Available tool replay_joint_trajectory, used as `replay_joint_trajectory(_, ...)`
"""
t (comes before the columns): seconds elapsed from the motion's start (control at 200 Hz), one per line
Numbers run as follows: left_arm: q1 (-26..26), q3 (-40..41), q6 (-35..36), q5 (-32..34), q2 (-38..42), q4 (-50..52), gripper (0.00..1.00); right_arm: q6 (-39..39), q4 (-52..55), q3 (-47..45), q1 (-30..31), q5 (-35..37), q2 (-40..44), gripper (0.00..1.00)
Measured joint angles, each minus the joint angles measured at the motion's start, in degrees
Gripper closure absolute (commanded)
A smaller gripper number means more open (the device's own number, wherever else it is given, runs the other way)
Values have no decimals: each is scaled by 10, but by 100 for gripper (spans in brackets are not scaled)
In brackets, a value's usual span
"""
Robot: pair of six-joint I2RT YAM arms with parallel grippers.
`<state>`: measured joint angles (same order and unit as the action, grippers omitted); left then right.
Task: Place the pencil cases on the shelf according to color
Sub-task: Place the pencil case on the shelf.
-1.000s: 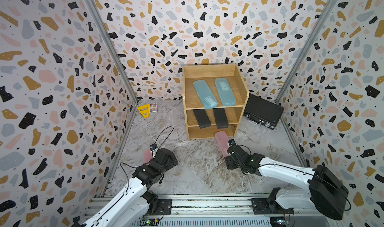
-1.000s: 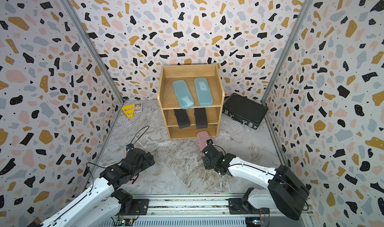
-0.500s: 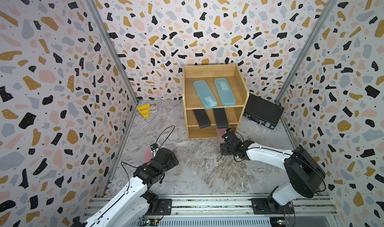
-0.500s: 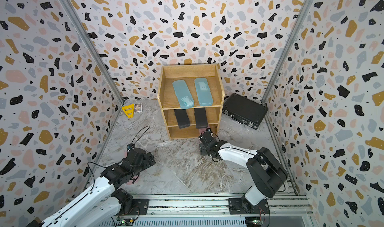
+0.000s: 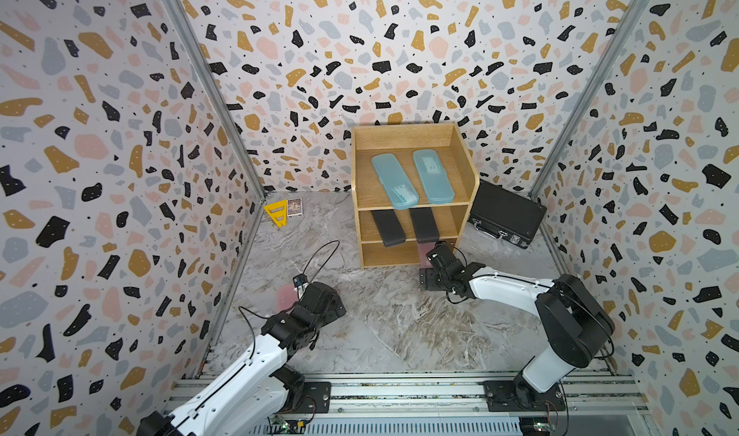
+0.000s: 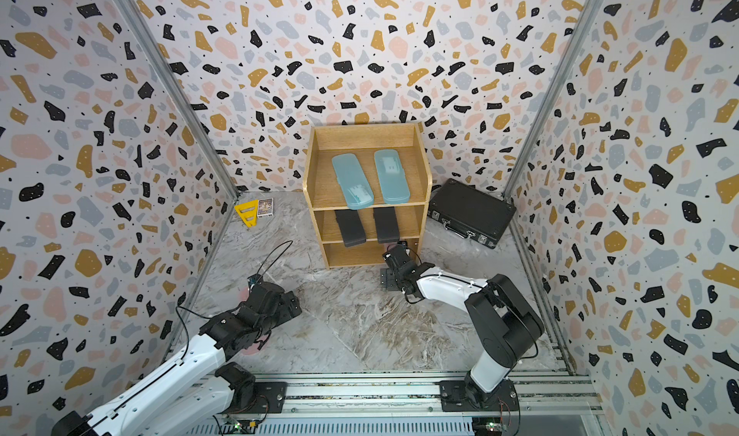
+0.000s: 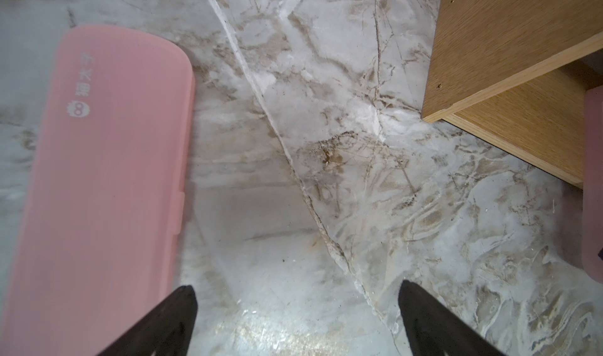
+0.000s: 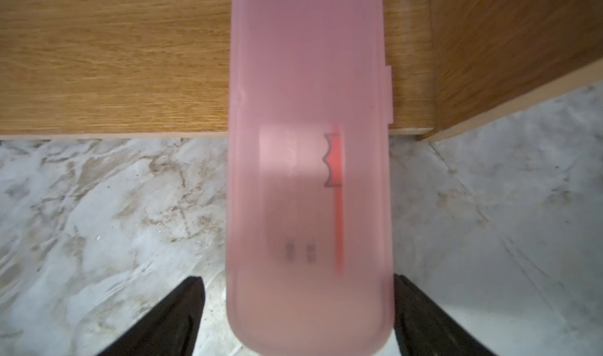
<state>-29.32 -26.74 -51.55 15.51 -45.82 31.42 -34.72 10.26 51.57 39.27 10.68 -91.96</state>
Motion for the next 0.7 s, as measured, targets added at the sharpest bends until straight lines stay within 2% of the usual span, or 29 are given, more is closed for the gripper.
replay_joint_trajectory(0.08,0,-1,1,0,0,3,0,0,-1,-19,0,-10,35,7)
replay_joint_trajectory(0.19,0,-2,4,1,2,11,0,-1,1,-52,0,-19,94,13)
replay_joint_trajectory(0.27,0,-3,4,7,9,19,0,-3,3,-76,0,-22,134,25)
replay_joint_trajectory(0.425,0,-27,4,47,7,46,0,-8,7,-119,0,-36,179,57)
replay_joint_trajectory(0.511,8,-66,10,68,-20,56,0,-11,2,-140,0,-50,177,67)
replay_joint_trajectory(0.701,92,-118,21,72,-105,38,0,-16,-36,-152,0,-84,113,71)
